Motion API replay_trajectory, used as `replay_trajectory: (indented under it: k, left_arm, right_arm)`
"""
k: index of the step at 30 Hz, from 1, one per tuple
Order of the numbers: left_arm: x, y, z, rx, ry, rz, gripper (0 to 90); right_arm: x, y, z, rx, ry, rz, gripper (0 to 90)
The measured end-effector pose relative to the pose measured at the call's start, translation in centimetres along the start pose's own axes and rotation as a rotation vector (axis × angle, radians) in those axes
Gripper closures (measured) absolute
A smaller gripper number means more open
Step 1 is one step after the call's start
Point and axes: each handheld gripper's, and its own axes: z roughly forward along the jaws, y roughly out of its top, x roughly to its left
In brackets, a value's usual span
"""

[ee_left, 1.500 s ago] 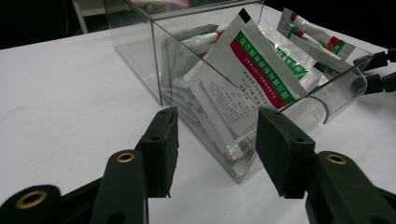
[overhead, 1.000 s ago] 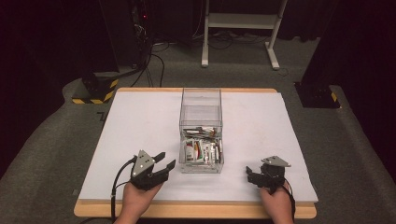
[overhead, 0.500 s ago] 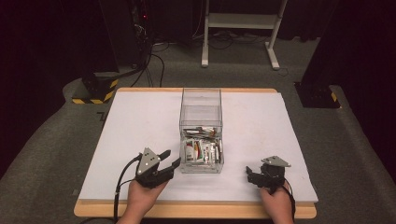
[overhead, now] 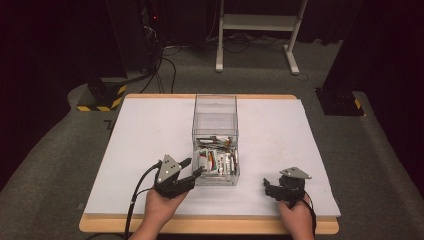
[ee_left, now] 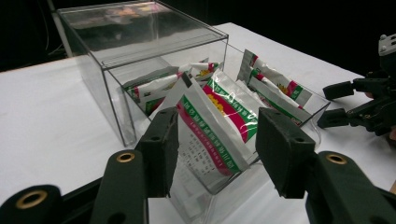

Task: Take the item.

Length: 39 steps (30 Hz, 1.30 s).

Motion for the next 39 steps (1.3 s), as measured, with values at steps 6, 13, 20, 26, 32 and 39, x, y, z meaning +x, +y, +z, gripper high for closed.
replay_trajectory:
  k: [6,13,20,26,32,39]
  left_arm:
    - [-0.3,0.3,1.0,0.019,0.014,0.009,49.5]
    - [-0.4,0.3,1.8,0.029,0.045,0.019,49.4]
    - [-0.5,0.2,2.1,0.037,0.069,0.031,53.5]
    - [-0.5,-0.1,2.1,0.037,0.069,0.028,60.7]
    - [-0.3,-0.6,2.0,0.014,0.064,0.001,66.9]
    - [0.3,-1.0,1.8,-0.008,0.06,-0.04,76.0]
  right_arm:
    - [0.0,0.0,0.0,0.0,0.0,0.0,12.7]
    - [0.0,0.0,0.0,0.0,0.0,-0.001,12.7]
    - [0.0,0.0,0.0,-0.002,0.001,-0.003,12.7]
    - [0.0,0.0,0.0,-0.002,0.0,-0.002,12.7]
    - [0.0,0.0,0.0,-0.003,0.0,-0.002,12.7]
    - [0.0,-0.1,0.0,-0.004,-0.001,-0.001,12.7]
